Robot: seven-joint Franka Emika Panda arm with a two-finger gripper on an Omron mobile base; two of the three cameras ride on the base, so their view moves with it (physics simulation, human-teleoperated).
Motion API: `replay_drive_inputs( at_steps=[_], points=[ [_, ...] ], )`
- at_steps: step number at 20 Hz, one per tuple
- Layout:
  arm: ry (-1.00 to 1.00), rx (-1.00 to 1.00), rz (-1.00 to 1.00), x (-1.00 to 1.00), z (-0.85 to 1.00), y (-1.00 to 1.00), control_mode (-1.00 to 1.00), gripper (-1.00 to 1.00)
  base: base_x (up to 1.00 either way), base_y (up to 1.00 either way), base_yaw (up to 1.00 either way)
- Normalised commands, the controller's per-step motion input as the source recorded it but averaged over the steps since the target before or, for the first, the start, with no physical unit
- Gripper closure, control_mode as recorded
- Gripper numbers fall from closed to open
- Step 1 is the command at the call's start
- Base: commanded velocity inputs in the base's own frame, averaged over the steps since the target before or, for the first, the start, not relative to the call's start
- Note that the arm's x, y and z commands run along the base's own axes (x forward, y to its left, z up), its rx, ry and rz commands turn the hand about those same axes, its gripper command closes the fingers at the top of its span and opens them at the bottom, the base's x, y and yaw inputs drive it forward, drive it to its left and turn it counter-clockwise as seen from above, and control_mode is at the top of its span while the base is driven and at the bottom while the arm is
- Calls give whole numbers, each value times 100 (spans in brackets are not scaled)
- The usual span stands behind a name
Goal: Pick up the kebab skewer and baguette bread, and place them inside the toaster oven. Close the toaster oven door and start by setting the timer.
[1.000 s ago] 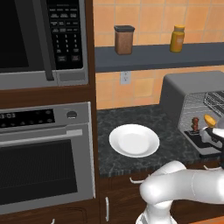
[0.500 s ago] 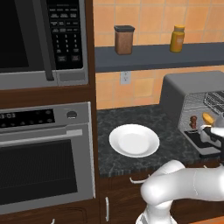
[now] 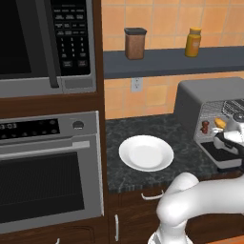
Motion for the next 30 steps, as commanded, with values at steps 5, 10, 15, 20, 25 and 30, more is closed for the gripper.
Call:
replay_drive_inputs(
  at_steps=[5,10,15,20,25,30],
  points=[
    [0,15,-11,8,0,-1,-100,-100,0,0,0],
    [0,12,-8,13,0,0,-100,-100,0,0,0],
    [0,4,-9,25,-3,9,-100,-100,0,0,0],
    [0,1,-8,19,-20,20,-100,-100,0,0,0],
    [0,0,-5,-11,-28,0,-100,-100,0,0,0],
    [0,0,0,-64,-7,-11,-100,-100,0,0,0]
  ],
)
